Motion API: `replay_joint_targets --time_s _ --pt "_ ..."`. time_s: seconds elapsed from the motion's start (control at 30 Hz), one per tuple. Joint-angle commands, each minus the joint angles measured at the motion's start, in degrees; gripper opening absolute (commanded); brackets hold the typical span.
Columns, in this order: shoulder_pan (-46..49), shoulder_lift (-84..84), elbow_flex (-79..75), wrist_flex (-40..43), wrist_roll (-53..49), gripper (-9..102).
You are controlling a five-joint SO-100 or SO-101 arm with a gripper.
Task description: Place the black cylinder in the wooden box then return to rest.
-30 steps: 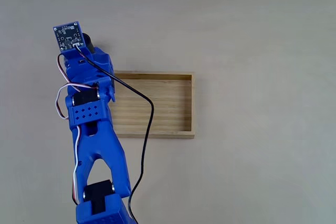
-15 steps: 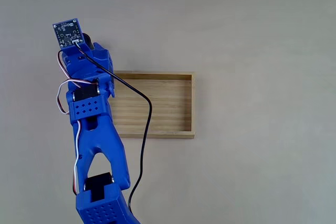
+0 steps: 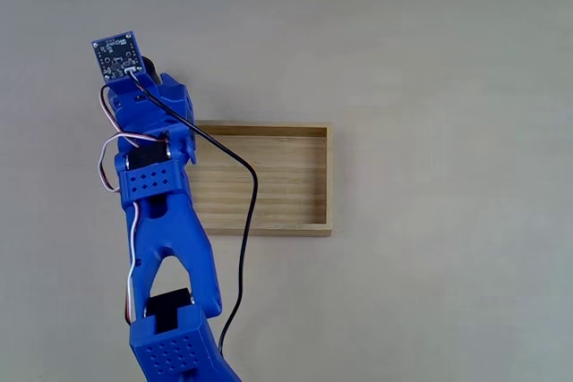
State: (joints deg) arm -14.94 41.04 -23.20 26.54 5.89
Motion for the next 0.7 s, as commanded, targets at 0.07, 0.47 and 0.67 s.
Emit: replay_joint_targets --time_s 0.07,0.47,0.67 --pt "1.5 -1.5 -8.0 -2.6 0.4 33" --pt "1.1 1.9 -11.3 -2.8 0.4 33" --pt "0.5 2.8 -12.2 -3.1 0.4 33"
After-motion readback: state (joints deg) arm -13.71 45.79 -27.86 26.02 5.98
